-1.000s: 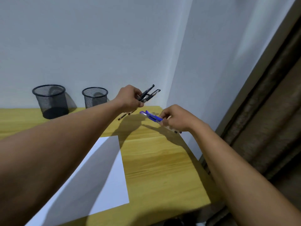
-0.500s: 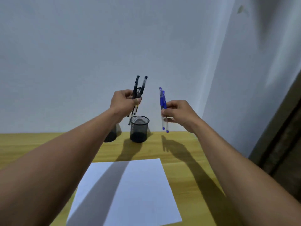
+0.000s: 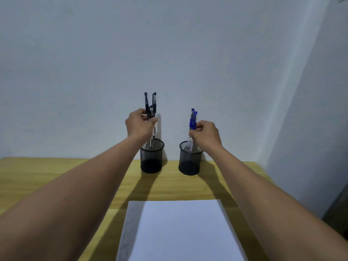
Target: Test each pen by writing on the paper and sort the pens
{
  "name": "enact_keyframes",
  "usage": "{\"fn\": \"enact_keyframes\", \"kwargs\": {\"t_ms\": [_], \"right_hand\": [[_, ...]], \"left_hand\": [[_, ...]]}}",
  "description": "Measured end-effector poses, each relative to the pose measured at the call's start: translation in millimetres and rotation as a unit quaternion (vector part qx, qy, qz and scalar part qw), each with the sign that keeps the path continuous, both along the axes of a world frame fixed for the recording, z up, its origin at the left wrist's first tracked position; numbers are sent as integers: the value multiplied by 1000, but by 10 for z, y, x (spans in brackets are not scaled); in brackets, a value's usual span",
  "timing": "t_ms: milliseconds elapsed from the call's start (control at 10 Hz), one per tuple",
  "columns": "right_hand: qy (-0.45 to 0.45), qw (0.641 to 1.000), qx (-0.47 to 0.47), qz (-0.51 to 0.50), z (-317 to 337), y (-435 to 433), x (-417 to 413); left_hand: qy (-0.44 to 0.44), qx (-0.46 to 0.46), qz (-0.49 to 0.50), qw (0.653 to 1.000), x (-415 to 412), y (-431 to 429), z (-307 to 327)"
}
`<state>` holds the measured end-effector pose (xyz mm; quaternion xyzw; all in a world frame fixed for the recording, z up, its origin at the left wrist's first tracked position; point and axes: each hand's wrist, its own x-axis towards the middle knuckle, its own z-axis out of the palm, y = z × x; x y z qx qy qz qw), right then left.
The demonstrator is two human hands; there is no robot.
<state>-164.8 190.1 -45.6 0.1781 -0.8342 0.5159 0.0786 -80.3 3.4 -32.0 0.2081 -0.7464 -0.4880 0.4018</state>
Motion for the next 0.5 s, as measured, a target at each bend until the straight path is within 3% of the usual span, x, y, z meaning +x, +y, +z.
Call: {"fn": "enact_keyframes", "kwargs": {"t_ms": [300,500], "right_hand": [[-26,998,37,-31,-149,-49,-21],[48,998,17,-38,134,241,181]], "left_hand": [[-97,49,2,994,-9,-59,-269],[-64,36,27,997,328,29,-130]]}}
